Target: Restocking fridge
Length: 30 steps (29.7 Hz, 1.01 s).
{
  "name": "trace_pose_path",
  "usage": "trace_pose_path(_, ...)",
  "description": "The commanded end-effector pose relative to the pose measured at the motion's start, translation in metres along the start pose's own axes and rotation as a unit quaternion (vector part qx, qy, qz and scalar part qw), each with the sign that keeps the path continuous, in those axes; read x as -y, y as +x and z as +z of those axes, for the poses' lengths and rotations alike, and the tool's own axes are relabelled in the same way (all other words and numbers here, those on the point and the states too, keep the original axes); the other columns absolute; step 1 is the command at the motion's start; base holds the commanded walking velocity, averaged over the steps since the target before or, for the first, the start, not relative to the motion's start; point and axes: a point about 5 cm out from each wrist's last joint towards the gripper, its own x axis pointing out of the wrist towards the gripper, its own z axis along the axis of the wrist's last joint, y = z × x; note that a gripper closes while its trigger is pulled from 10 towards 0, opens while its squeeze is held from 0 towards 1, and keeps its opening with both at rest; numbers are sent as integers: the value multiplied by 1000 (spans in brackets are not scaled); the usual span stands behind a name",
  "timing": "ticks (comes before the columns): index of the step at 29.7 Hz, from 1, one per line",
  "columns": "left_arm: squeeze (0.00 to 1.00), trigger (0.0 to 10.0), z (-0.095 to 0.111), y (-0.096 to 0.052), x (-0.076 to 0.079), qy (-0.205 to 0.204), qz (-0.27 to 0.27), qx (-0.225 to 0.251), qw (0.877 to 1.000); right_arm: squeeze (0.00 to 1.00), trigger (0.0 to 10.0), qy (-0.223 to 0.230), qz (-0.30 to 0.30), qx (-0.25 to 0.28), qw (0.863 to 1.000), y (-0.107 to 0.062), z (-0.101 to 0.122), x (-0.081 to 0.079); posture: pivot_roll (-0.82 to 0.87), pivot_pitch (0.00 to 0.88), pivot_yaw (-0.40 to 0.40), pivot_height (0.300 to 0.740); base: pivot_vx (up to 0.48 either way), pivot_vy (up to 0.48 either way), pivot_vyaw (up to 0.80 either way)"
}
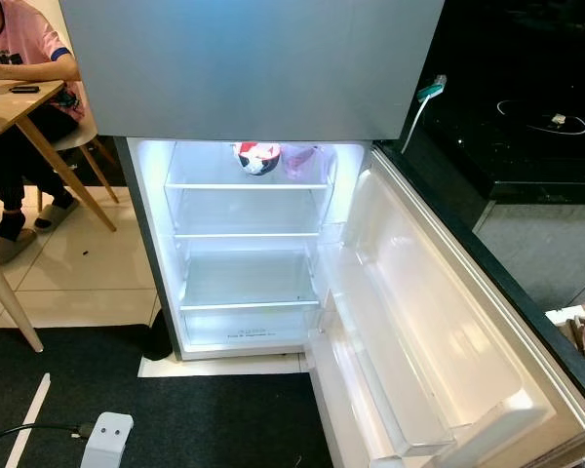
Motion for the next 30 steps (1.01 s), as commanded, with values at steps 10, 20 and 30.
trace_pose_path(10,0,10000,-9,-2,-1,4,0,-19,1000,0,10000,6,-1,12,1000,1,5,0,-86,5,-50,723,-367,0,0)
trace_pose_path(20,0,10000,-8,-2,-1,4,0,-18,1000,0,10000,6,-3,12,1000,1,5,1,-88,3,-49,723,-441,0,0)
trace_pose_path(30,0,10000,-6,-1,-1,1,3,-15,1000,0,10000,6,-2,15,1000,1,6,0,-89,2,-48,723,0,0,0)
